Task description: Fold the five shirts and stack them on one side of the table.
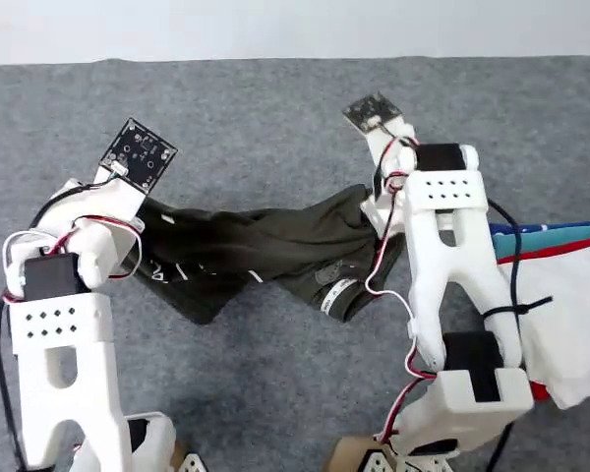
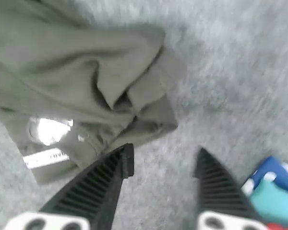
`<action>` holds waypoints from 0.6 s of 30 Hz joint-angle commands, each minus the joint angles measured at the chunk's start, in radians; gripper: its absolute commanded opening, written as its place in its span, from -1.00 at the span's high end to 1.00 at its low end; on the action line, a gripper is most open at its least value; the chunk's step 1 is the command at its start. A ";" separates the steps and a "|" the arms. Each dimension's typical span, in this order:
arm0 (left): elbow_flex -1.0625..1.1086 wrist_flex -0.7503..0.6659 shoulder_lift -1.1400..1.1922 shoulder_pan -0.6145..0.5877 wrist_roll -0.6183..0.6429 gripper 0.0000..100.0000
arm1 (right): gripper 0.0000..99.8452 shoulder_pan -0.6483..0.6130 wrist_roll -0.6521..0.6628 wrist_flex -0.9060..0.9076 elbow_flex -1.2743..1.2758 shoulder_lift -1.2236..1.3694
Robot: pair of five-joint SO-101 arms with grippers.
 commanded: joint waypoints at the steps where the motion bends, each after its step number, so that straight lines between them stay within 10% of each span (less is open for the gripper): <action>1: 0.005 -0.023 0.000 0.011 0.002 0.99 | 0.31 -0.027 -0.011 -0.064 -0.074 -0.031; 18: 0.130 -0.206 -0.002 0.051 0.002 0.99 | 0.34 -0.156 0.006 -0.168 -0.485 0.483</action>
